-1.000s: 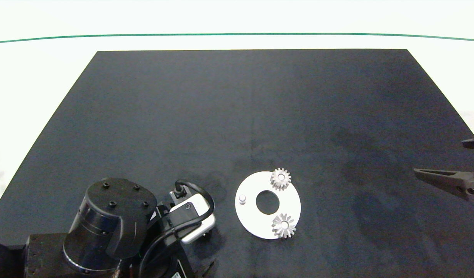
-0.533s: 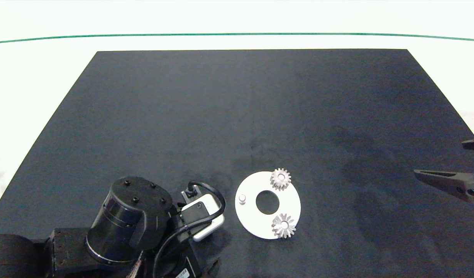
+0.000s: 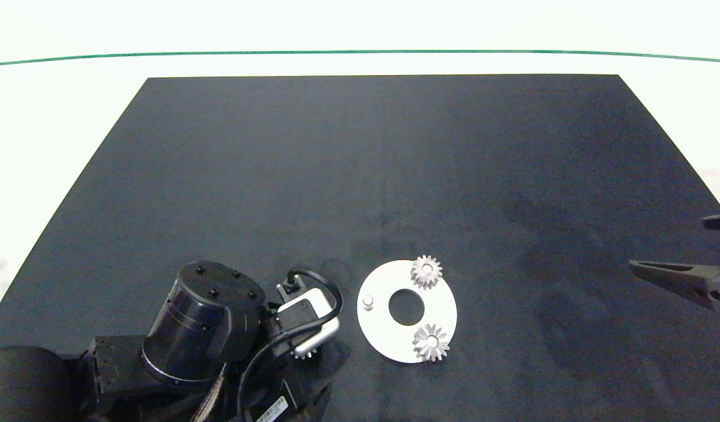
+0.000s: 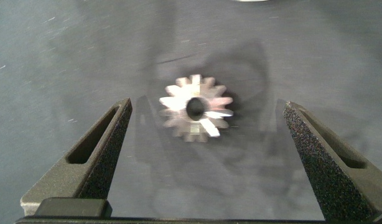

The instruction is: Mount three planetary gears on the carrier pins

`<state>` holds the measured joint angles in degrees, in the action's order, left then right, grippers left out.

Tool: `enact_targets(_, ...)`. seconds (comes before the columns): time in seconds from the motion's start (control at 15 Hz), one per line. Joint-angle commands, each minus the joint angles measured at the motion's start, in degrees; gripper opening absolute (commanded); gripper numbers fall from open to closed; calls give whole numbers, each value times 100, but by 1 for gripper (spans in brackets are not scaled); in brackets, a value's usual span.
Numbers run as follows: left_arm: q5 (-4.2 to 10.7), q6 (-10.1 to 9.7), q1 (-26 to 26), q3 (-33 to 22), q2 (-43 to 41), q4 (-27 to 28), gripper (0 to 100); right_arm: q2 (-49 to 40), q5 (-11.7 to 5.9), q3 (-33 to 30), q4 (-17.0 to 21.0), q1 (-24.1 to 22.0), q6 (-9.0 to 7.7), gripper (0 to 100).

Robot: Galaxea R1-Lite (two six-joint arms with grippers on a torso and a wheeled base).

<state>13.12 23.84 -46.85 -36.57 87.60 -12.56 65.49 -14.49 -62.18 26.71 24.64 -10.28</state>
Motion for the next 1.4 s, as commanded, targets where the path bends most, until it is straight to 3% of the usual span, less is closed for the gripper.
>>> enact_targets(0.07,7,15,71,-17,20,16,99,-1,-10,40,10,-3,-9,100)
enact_targets(1.4,7,6,132,-8,108,8,60,34,61,13,-8,-20,-1,100)
